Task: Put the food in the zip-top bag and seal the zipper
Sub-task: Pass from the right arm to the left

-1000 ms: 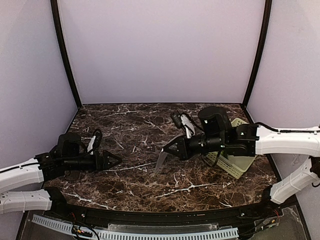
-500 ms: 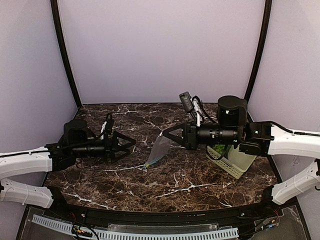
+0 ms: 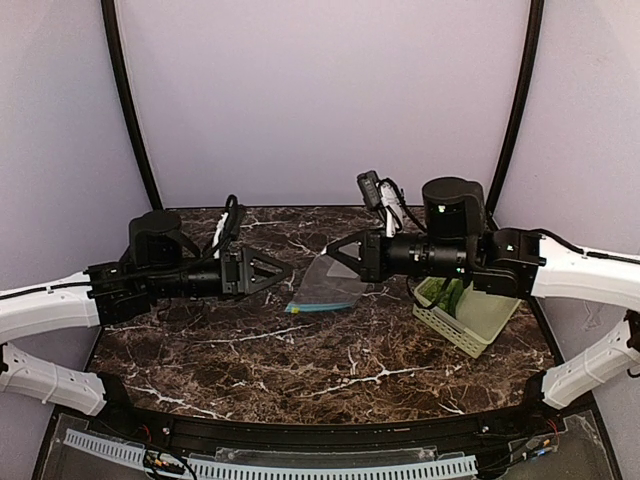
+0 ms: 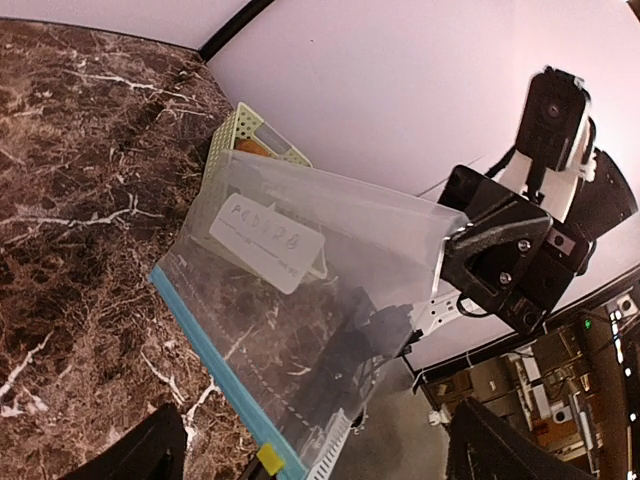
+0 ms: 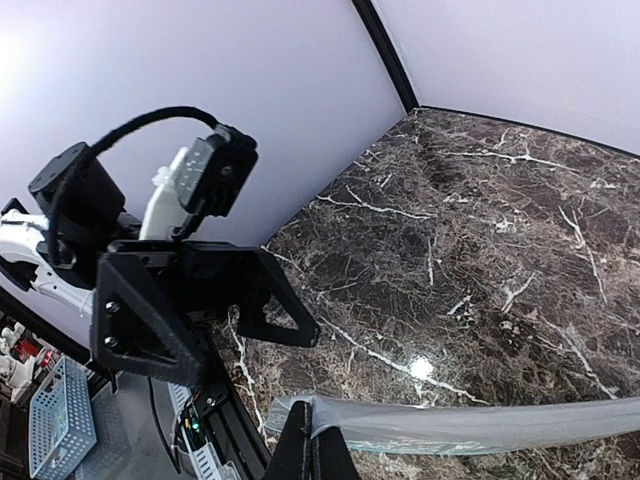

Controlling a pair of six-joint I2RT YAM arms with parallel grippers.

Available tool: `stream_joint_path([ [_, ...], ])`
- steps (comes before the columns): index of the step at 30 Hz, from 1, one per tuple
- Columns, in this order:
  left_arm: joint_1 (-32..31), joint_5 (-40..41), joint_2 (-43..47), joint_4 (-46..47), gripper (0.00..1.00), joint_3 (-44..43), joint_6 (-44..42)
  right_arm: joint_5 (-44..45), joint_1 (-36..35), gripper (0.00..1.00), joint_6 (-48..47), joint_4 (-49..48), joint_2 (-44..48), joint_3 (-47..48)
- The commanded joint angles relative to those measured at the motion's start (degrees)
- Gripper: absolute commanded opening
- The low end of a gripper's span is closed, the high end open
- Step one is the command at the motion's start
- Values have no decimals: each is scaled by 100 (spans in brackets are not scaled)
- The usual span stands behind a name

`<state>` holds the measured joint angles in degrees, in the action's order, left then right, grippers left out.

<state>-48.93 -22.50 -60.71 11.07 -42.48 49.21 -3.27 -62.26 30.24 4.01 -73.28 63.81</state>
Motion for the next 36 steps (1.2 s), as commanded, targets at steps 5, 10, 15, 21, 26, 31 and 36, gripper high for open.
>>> stream_joint_path([
  [5,-609,1516,-419,-2458,95,-989,-2117,78,-58,0,228,303,-156,248],
  [10,-699,1632,-670,-2540,88,-1143,-2336,72,-57,0,260,411,-160,310],
  [15,-882,1733,-944,-2651,71,-1269,-2490,68,-57,0,280,527,-226,398],
  [21,-966,1850,-1021,-2670,56,-1320,-2545,85,-55,0,282,714,-363,504],
  [26,-961,2004,-963,-2663,56,-1349,-2601,81,-58,0,282,847,-470,549],
  [31,-966,1932,-935,-2628,46,-1324,-2623,38,-57,0,287,907,-518,575],
  [36,-968,1675,-1139,-2599,21,-1324,-2589,17,-54,0,277,923,-564,627],
])
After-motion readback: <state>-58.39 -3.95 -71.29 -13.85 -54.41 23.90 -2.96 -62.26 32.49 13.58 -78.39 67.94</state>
